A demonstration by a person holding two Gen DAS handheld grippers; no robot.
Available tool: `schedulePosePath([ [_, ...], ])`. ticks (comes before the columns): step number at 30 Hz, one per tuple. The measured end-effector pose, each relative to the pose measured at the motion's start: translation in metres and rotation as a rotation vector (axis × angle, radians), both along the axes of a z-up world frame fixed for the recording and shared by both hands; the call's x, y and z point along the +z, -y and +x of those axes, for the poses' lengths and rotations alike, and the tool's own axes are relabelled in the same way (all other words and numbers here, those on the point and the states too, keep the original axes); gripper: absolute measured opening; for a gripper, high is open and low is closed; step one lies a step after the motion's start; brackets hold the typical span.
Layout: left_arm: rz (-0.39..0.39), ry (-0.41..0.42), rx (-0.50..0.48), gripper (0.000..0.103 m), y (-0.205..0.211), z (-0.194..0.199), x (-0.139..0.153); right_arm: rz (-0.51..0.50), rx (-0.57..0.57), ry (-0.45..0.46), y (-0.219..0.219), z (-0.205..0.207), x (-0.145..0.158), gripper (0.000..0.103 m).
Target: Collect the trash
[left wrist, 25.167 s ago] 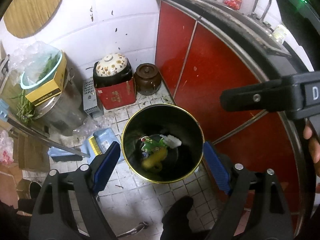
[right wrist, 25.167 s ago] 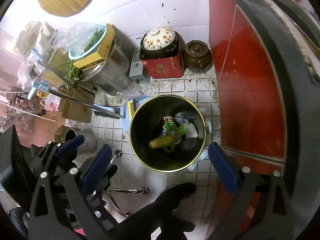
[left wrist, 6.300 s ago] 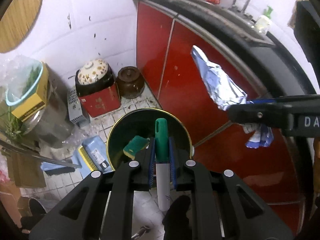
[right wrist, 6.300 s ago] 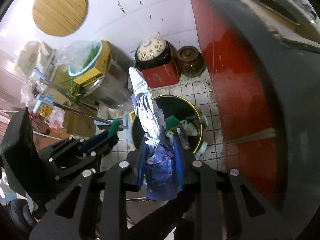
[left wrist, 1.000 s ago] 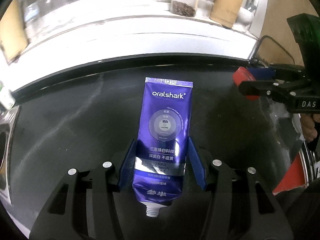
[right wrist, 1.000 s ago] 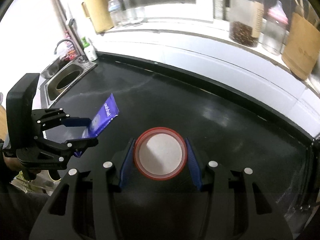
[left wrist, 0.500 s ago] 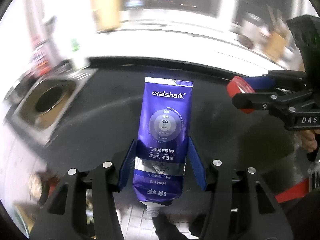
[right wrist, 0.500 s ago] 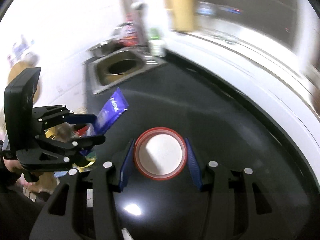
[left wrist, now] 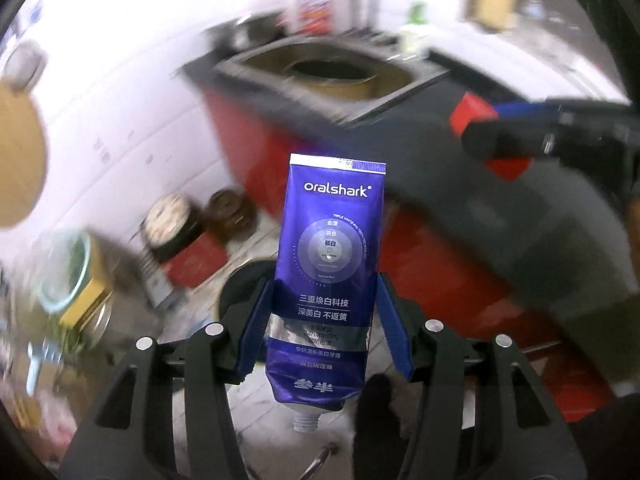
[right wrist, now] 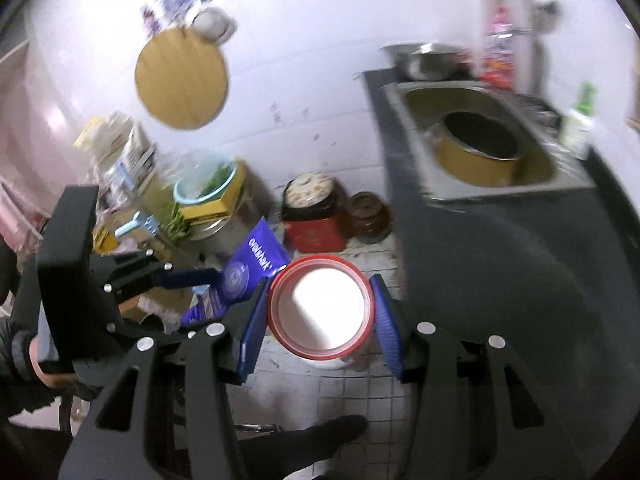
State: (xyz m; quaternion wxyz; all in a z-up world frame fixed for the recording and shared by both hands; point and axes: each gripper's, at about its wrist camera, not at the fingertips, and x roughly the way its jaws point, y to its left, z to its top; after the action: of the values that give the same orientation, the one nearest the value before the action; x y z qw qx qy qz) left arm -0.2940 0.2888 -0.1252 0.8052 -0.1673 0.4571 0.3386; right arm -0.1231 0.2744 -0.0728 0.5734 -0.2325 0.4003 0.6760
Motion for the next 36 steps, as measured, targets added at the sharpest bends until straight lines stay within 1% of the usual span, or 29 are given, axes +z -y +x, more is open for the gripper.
schedulePosePath([
  [3,-0.04,-0.015,0.076,0.051,-0.025,-0.028,-0.035,-0.048,0.048,-0.034,-0.044,-0.024,-0.027,0.049],
  [6,-0.076,-0.009,0.134,0.051,-0.049,-0.043,-0.072,-0.092,0.088,-0.037,-0.082,-0.045,-0.059,0.049],
  [8,-0.091,-0.016,0.153,0.051,-0.062,-0.046,-0.094,-0.127,0.104,-0.029,-0.105,-0.056,-0.084,0.049],
  [13,-0.129,-0.019,0.181,0.052,-0.084,-0.042,-0.142,-0.216,0.105,-0.026,-0.146,-0.067,-0.139,0.049],
  [14,-0.133,-0.025,0.185,0.052,-0.087,-0.041,-0.147,-0.235,0.105,-0.025,-0.153,-0.068,-0.149,0.049],
  [17,-0.158,-0.018,0.192,0.052,-0.096,-0.041,-0.16,-0.263,0.108,-0.014,-0.165,-0.068,-0.166,0.049],
  [20,-0.177,-0.003,0.185,0.052,-0.102,-0.038,-0.167,-0.271,0.098,-0.012,-0.172,-0.063,-0.173,0.049],
  [21,-0.171,-0.005,0.183,0.052,-0.103,-0.038,-0.168,-0.277,0.095,-0.019,-0.173,-0.061,-0.174,0.051],
  [22,-0.171,-0.005,0.177,0.061,-0.104,-0.037,-0.17,-0.285,0.094,-0.023,-0.175,-0.06,-0.177,0.062],
  [23,-0.177,-0.015,0.177,0.076,-0.106,-0.036,-0.174,-0.282,0.089,-0.014,-0.176,-0.059,-0.178,0.071],
  [24,-0.169,-0.023,0.185,0.082,-0.106,-0.037,-0.174,-0.275,0.086,-0.008,-0.175,-0.058,-0.176,0.079],
  [26,-0.151,-0.029,0.192,0.083,-0.106,-0.038,-0.173,-0.28,0.091,-0.025,-0.174,-0.057,-0.176,0.079],
  [30,-0.15,-0.035,0.207,0.083,-0.103,-0.042,-0.169,-0.28,0.083,-0.028,-0.167,-0.052,-0.172,0.079],
  [34,-0.129,-0.039,0.211,0.086,-0.096,-0.045,-0.158,-0.271,0.067,-0.038,-0.157,-0.046,-0.161,0.082],
  [36,-0.127,-0.04,0.218,0.087,-0.09,-0.045,-0.146,-0.262,0.054,-0.044,-0.149,-0.041,-0.151,0.083],
])
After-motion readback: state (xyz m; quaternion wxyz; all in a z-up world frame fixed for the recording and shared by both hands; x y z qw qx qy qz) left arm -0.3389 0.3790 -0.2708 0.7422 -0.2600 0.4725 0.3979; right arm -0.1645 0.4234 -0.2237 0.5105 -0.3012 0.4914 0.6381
